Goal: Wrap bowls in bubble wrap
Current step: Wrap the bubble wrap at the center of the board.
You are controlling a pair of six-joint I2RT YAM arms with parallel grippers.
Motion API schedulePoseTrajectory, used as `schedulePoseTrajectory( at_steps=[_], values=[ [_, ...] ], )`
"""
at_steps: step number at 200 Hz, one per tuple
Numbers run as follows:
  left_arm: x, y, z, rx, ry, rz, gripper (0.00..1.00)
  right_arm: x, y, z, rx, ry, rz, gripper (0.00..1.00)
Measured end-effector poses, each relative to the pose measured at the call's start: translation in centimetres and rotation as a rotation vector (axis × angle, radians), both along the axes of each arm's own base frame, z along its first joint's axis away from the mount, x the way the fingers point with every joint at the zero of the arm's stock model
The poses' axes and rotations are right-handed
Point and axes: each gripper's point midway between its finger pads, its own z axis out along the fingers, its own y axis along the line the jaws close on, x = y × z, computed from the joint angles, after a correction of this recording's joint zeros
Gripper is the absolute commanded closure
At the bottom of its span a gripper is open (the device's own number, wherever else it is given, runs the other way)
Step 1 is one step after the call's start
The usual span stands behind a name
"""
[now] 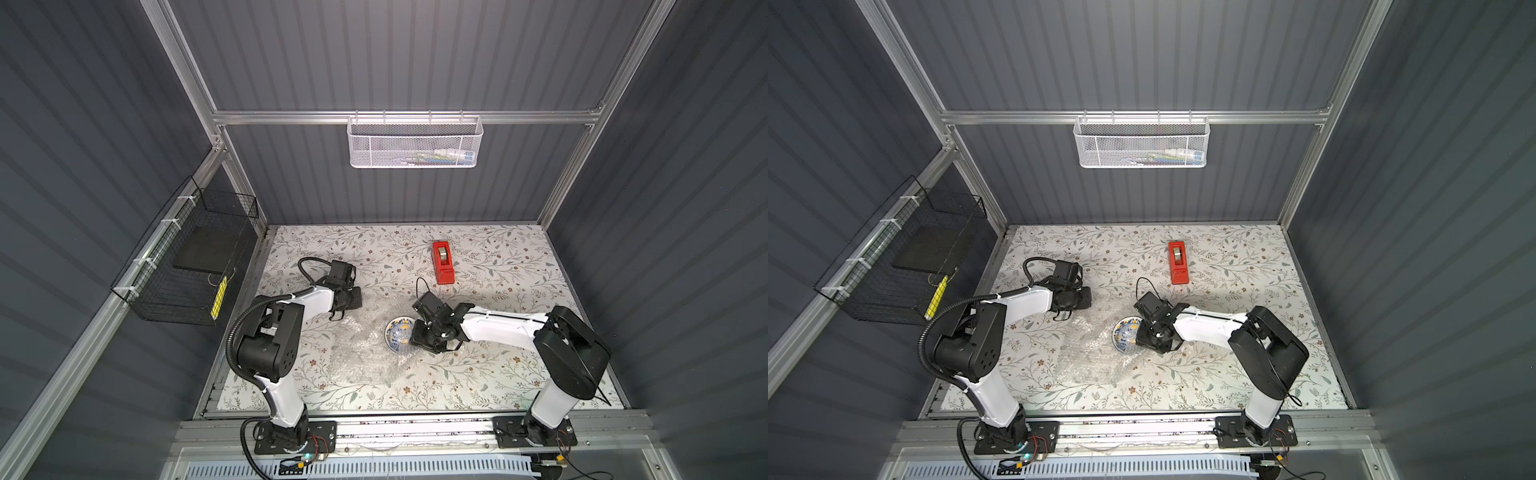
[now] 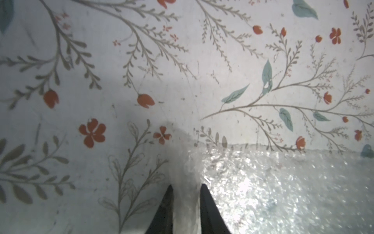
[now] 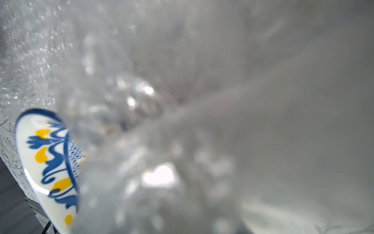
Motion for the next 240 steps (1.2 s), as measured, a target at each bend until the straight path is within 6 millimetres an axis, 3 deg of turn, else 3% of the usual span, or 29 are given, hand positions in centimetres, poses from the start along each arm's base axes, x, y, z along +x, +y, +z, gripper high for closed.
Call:
schedulePoseTrajectory(
  at_steps=[23,43,80,110,157,181,240],
  values=[
    [-0.7,-0.3,1.1,-0.025,0.008,-0.019,0.89,0.2,0.2,-0.2,-0.007,0.005,0.001,0.53],
    [-1.1,-1.1,4.1,-0.086,-0.037,-0.043,0.97,0.3,0.3,-0.4,-0.014,0.009,0.002,0.53],
    [-3.2,-2.6,9.4,-0.233,-0.120,-0.106,1.00,0.4,0.3,-0.2,-0.020,0.005,0.010,0.52],
    [-6.1,-4.4,10.7,-0.351,-0.113,-0.175,1.00,0.3,0.3,-0.2,-0.023,0.005,0.013,0.50],
    [-11.2,-9.2,13.0,-0.503,-0.087,-0.335,1.00,0.4,0.4,-0.1,-0.016,0.002,0.015,0.50],
    [-12.7,-10.4,13.1,-0.556,-0.070,-0.354,1.00,0.4,0.5,0.1,0.000,-0.008,0.015,0.50],
    [-14.6,-10.4,9.2,-0.562,0.054,-0.294,1.00,0.0,0.6,0.1,0.053,-0.013,0.022,0.47]
  ],
)
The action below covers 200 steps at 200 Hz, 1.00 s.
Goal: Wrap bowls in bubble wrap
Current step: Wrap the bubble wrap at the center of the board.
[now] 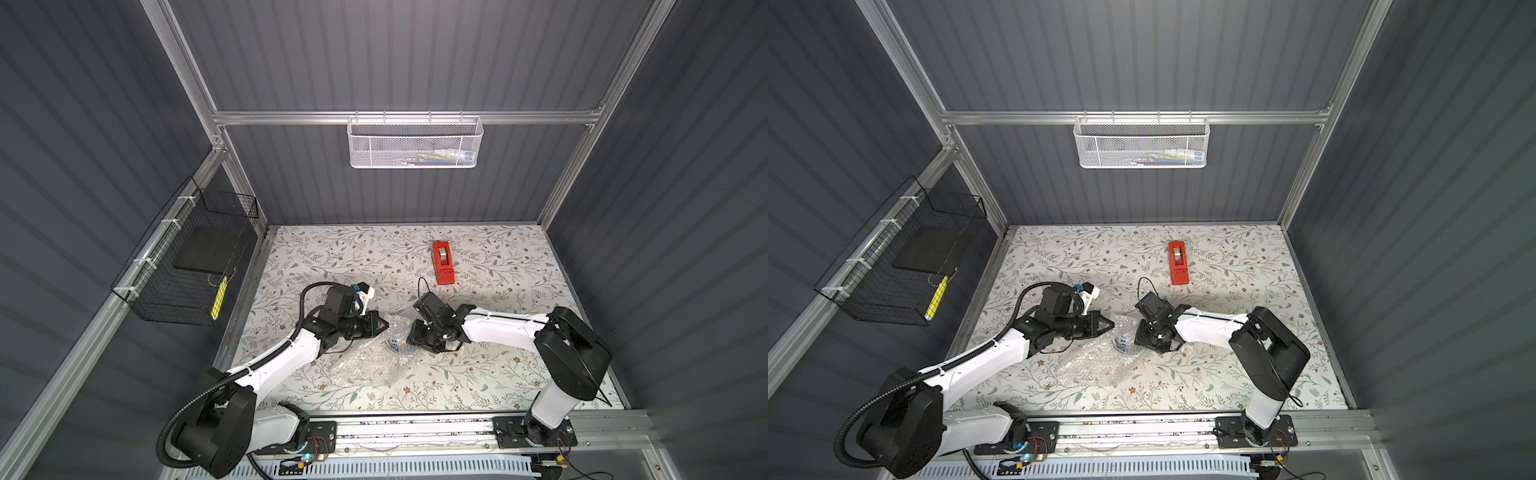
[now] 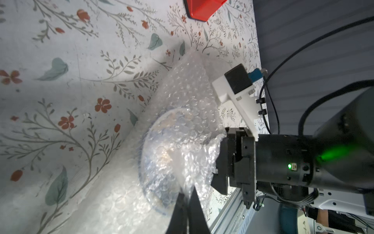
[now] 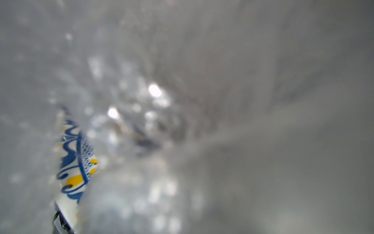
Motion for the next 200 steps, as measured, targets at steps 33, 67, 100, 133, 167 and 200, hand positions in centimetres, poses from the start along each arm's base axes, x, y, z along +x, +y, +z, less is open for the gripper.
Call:
schedulePoseTrajectory(
  at_steps=[33,67,100,133,167,200],
  values=[
    [-0.8,-1.4,-1.3,0.011,0.031,-0.036,1.00,-0.4,-0.1,0.2,0.050,0.001,-0.009,0.45],
    [-1.6,-2.5,-2.5,0.026,0.056,-0.063,1.00,-0.5,0.0,1.4,0.150,-0.010,-0.038,0.37],
    [-1.6,-2.3,-3.4,0.046,0.067,-0.054,1.00,-0.3,0.1,2.3,0.253,-0.016,-0.069,0.28],
    [-1.8,-2.7,-4.1,0.058,0.075,-0.064,1.00,-0.1,0.4,2.4,0.328,0.004,-0.088,0.21],
    [-2.2,-3.0,-4.8,0.074,0.083,-0.075,1.00,-0.1,0.7,2.7,0.384,0.011,-0.101,0.16],
    [-2.3,-3.1,-5.5,0.088,0.093,-0.077,1.00,0.1,0.5,3.6,0.408,0.000,-0.101,0.13]
  ],
)
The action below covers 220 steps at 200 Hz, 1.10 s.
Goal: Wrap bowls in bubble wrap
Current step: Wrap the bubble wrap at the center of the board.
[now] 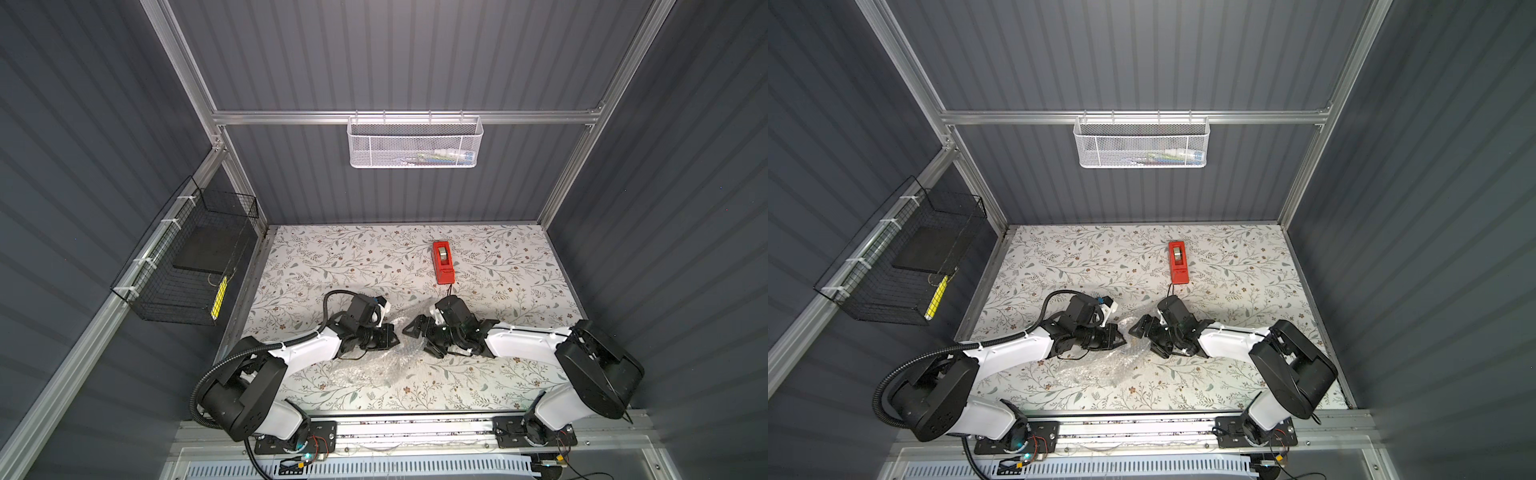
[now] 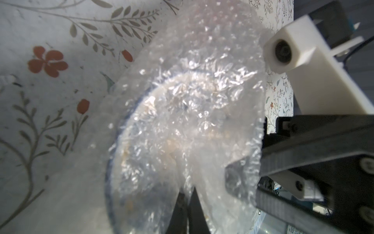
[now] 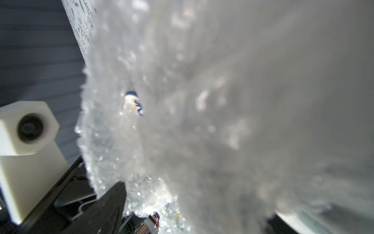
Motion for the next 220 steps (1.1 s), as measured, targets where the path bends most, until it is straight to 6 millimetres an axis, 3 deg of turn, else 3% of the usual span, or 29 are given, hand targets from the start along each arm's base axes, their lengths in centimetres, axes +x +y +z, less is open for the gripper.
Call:
schedulePoseTrajectory(
  at_steps=[49,90,175,192,220],
  values=[
    [-0.1,-0.1,-0.3,0.007,0.003,-0.004,1.00,0.3,-0.5,0.7,0.032,-0.008,-0.017,0.10],
    [-0.5,-0.6,-0.1,0.011,-0.010,-0.032,1.00,0.6,-0.3,0.2,-0.003,0.010,-0.015,0.15],
    [-0.8,-1.0,0.2,0.009,-0.022,-0.053,1.00,0.9,-1.1,-1.7,-0.154,0.019,-0.021,0.50],
    [-0.7,-1.0,0.3,0.007,-0.024,-0.054,0.89,0.9,-1.3,-2.1,-0.174,0.018,-0.021,0.55],
    [-0.7,-1.0,0.4,0.009,-0.044,-0.063,0.51,1.0,-1.2,-2.6,-0.194,0.019,-0.010,0.59]
  ],
)
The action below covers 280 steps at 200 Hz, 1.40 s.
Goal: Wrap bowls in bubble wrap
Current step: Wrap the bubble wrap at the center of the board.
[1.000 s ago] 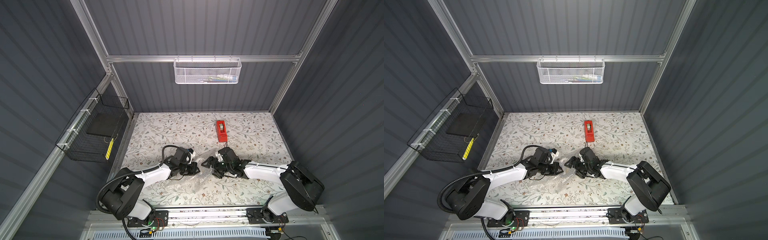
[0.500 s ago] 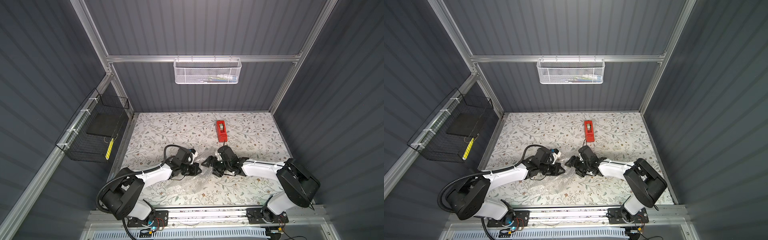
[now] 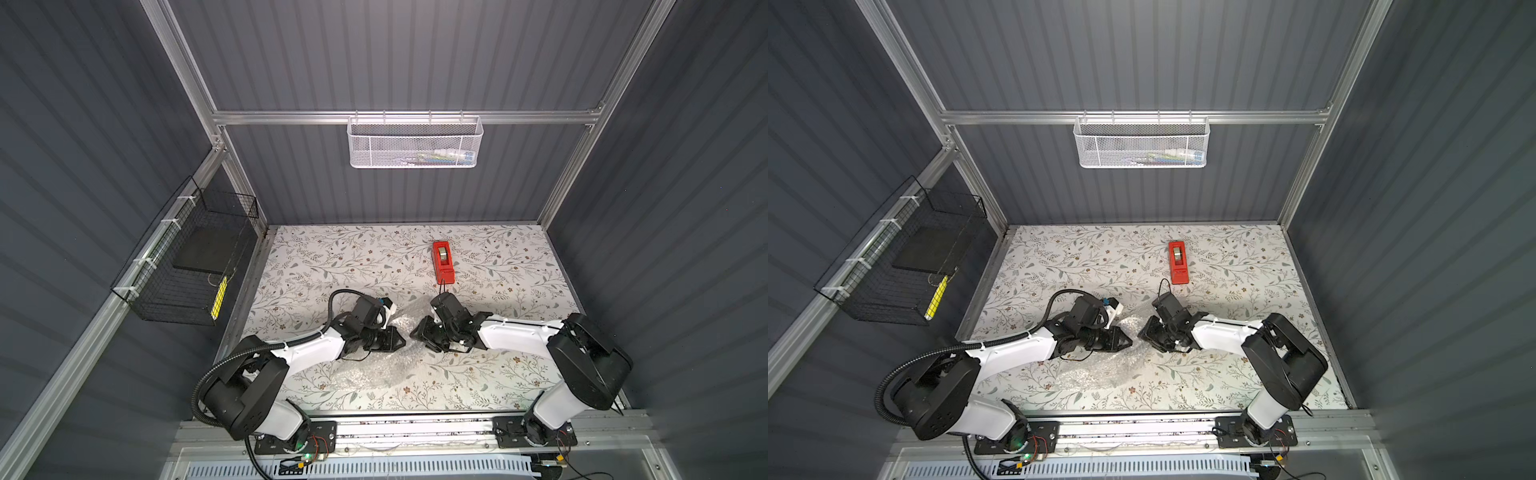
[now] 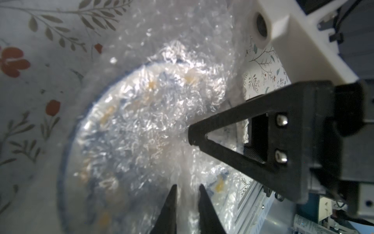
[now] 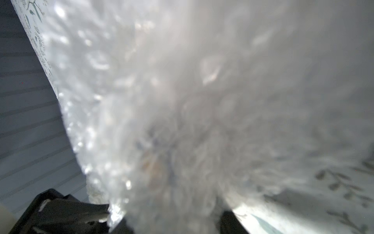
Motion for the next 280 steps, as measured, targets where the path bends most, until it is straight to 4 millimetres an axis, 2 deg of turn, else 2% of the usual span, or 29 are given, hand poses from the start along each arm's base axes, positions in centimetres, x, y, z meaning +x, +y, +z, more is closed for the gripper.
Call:
schedulePoseTrajectory(
  at_steps=[18,53,62,80,100,136,166,220,255,265,280],
  values=[
    [0.3,0.1,0.9,0.002,-0.036,0.003,0.38,0.1,0.3,-0.1,-0.016,-0.003,0.013,0.60],
    [1.6,0.9,3.3,0.051,-0.139,0.031,0.32,0.1,0.2,-0.4,-0.045,-0.007,0.021,0.61],
    [2.1,1.2,4.0,0.069,-0.168,0.044,0.27,0.1,0.2,-0.5,-0.049,-0.008,0.026,0.61],
    [3.5,2.3,5.2,0.128,-0.241,0.089,0.17,0.2,0.3,-0.6,-0.064,-0.010,0.036,0.60],
    [4.8,3.8,5.7,0.185,-0.286,0.131,0.16,0.2,0.3,-0.5,-0.081,-0.018,0.050,0.60],
    [6.0,5.9,3.1,0.275,-0.250,0.142,0.16,0.1,0.2,-0.4,-0.101,-0.026,0.062,0.60],
    [5.0,5.1,1.0,0.260,-0.188,0.089,0.17,0.2,0.2,-0.5,-0.105,-0.026,0.061,0.60],
    [4.0,3.7,-0.8,0.191,-0.130,0.031,0.21,0.2,0.1,-0.6,-0.109,-0.027,0.059,0.59],
    [3.8,3.2,-3.1,0.190,-0.082,0.018,0.30,0.3,0.2,-0.8,-0.109,-0.026,0.058,0.58],
    [4.1,2.7,-3.1,0.166,-0.087,0.015,0.34,0.3,0.2,-0.8,-0.108,-0.028,0.058,0.57],
    [4.3,2.4,-3.3,0.151,-0.088,0.014,0.35,0.4,0.2,-0.7,-0.107,-0.029,0.054,0.56]
  ],
)
